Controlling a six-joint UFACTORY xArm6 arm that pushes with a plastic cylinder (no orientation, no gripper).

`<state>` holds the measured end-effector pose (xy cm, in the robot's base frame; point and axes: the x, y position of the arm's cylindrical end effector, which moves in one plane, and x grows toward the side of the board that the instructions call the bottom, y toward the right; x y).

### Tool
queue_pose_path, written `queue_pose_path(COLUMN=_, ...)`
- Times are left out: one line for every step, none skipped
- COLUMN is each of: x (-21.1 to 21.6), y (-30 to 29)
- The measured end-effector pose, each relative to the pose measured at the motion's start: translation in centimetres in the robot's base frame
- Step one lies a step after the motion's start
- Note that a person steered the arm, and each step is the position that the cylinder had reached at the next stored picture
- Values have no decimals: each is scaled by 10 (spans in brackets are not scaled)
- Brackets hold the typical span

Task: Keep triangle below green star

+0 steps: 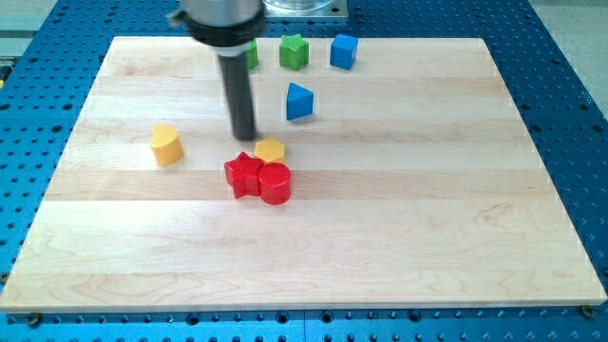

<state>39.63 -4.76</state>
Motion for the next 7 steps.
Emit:
queue_pose_path(x=-18, y=43)
queue_pose_path(x=-62, y=51)
queue_pose_path(x=-72, y=51)
queue_pose_path(x=-66, y=101)
queue_pose_path(x=-85, y=117)
queue_pose_path(x=-94, y=115)
queue_pose_path(x=-94, y=109)
